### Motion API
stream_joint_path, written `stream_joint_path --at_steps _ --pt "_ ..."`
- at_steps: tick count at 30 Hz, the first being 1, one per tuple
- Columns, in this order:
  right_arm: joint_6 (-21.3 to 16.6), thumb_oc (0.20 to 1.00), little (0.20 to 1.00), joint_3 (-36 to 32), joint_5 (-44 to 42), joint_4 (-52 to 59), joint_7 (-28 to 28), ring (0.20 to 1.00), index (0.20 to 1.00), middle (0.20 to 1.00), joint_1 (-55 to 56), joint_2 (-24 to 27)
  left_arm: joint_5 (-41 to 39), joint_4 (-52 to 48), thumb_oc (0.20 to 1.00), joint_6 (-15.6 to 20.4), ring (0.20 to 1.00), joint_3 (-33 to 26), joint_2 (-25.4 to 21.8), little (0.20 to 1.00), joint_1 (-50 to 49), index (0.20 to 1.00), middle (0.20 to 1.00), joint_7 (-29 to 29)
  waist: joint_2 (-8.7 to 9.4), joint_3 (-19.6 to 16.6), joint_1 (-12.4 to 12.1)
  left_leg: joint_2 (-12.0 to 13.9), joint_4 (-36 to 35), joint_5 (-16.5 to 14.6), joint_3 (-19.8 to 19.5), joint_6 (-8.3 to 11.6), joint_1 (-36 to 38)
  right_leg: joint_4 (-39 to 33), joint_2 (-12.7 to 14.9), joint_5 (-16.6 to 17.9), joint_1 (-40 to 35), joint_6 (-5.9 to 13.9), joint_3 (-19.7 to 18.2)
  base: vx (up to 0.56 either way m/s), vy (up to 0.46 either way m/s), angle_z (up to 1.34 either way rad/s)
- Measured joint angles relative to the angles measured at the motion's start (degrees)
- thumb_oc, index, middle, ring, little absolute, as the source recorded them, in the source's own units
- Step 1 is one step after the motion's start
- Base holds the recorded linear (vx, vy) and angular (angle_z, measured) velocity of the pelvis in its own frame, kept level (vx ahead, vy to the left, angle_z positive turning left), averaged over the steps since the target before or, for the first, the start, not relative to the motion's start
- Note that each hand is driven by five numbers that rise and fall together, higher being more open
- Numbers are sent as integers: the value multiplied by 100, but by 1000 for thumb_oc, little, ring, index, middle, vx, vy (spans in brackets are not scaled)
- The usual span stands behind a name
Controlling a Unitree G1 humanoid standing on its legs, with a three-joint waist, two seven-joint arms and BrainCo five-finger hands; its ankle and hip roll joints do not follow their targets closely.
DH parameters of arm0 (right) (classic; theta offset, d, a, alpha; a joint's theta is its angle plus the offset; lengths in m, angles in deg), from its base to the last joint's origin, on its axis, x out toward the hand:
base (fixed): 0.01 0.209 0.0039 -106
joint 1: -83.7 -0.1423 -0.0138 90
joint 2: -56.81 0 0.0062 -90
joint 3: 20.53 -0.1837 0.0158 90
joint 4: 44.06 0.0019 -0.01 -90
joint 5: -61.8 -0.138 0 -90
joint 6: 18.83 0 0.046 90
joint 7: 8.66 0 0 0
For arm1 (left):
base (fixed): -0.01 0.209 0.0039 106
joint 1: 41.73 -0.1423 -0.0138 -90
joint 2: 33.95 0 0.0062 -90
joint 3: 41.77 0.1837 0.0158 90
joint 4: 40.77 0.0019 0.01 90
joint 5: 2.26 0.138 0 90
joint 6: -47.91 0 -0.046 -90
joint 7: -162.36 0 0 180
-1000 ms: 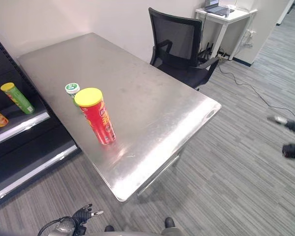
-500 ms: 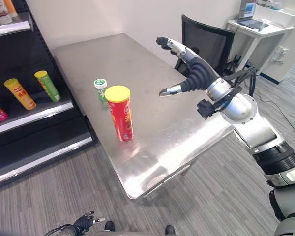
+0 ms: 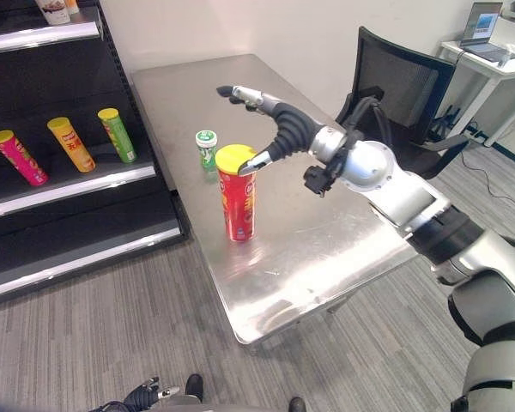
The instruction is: Put the goods on the table back onto the shelves and tidy them up.
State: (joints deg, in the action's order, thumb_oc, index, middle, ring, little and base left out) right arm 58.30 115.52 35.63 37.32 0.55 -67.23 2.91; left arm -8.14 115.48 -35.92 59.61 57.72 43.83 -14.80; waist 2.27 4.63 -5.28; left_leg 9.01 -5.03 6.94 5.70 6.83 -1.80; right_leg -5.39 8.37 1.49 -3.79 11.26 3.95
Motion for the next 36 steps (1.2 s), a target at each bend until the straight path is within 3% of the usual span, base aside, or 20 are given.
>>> stream_joint_path --at_steps 3,36 --pt "33 1000 1000 301 12 -234 4 1000 1000 1000 -198 -32 -23 2 1000 11 1000 4 -4 1000 5 1000 1000 -18 8 0 -27 -7 0 17 -77 4 -71 -3 0 -9 21 5 81 -2 -13 15" --pt "243 1000 1000 745 265 -444 234 1000 1000 1000 -203 -116 -22 -5 1000 26 1000 9 -23 1000 58 1000 1000 -43 132 73 -84 -18 0 22 -184 16 -136 -5 0 -58 20 14 195 2 -1 1"
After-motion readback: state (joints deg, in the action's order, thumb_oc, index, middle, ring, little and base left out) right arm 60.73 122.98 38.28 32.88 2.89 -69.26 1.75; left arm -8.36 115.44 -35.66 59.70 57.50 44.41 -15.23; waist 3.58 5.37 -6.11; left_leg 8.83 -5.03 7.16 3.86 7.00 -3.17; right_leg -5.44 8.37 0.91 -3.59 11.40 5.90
